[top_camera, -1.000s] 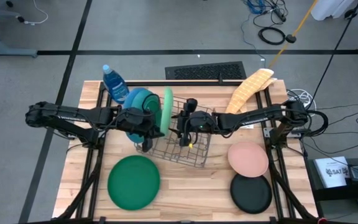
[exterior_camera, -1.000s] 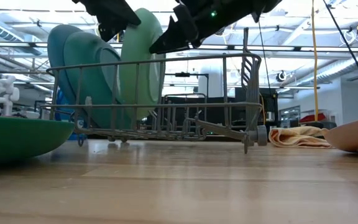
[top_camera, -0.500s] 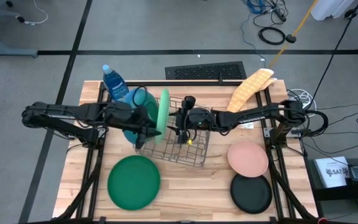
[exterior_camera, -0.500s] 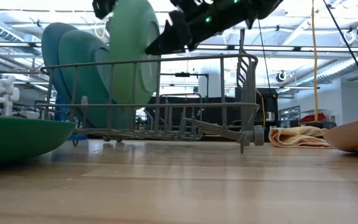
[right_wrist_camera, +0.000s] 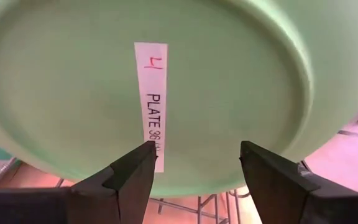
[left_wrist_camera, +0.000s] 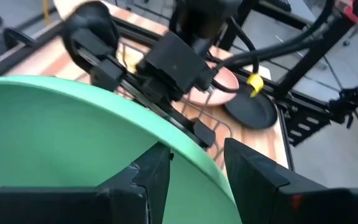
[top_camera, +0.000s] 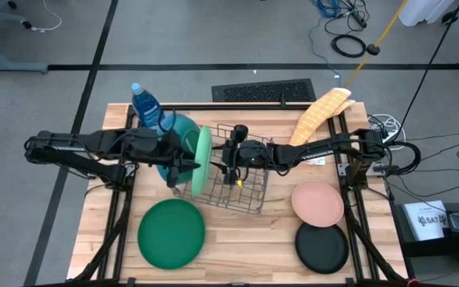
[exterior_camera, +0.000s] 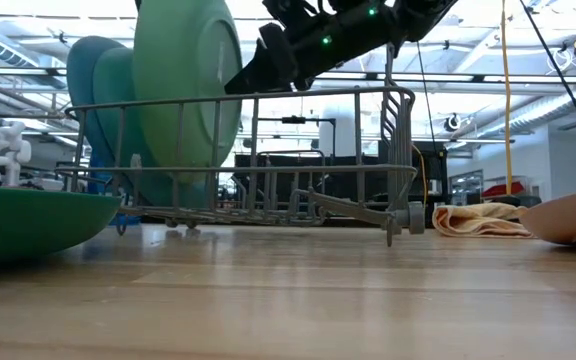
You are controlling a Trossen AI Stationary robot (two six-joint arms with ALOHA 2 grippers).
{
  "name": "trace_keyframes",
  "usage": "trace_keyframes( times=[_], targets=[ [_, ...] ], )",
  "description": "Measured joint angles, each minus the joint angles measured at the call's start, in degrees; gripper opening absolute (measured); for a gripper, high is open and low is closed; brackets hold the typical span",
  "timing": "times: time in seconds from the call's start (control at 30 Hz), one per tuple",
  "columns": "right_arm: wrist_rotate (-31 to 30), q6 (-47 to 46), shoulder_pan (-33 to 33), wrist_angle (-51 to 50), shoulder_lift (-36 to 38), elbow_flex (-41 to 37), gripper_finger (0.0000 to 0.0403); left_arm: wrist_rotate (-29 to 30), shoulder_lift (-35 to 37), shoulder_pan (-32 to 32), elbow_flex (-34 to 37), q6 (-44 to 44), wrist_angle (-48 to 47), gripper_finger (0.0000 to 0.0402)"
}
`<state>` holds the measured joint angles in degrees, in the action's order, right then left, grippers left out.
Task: Sort dishes
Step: Put the light green plate into the dish rack
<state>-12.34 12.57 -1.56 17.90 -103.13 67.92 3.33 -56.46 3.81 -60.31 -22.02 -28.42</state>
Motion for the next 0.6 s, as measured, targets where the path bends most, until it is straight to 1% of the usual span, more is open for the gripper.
trace_keyframes(
  times=[0.2, 0.37, 0.5, 0.6],
  targets=[
    [0.11, -1.67, -0.57, 1.16, 0.01, 0.00, 0.0228, 2.73, 1.87, 0.00, 0.01, -0.62, -0.30, 0.0150],
    [-0.95, -3.76, -2.02, 3.84, 0.04, -0.02, 0.0228, 3.18, 1.85, -0.02, 0.10, -1.68, -0.81, 0.0150],
    [-1.05, -7.18, -4.12, 3.34, 0.07, -0.02, 0.0228, 3.56, 1.72, -0.02, 0.10, -1.66, -1.17, 0.0150],
    [-1.16, -7.44, -4.56, 2.78, 0.07, -0.04, 0.0228, 6.96, 1.39, 0.00, 0.10, -1.68, -2.38, 0.0150]
  ],
)
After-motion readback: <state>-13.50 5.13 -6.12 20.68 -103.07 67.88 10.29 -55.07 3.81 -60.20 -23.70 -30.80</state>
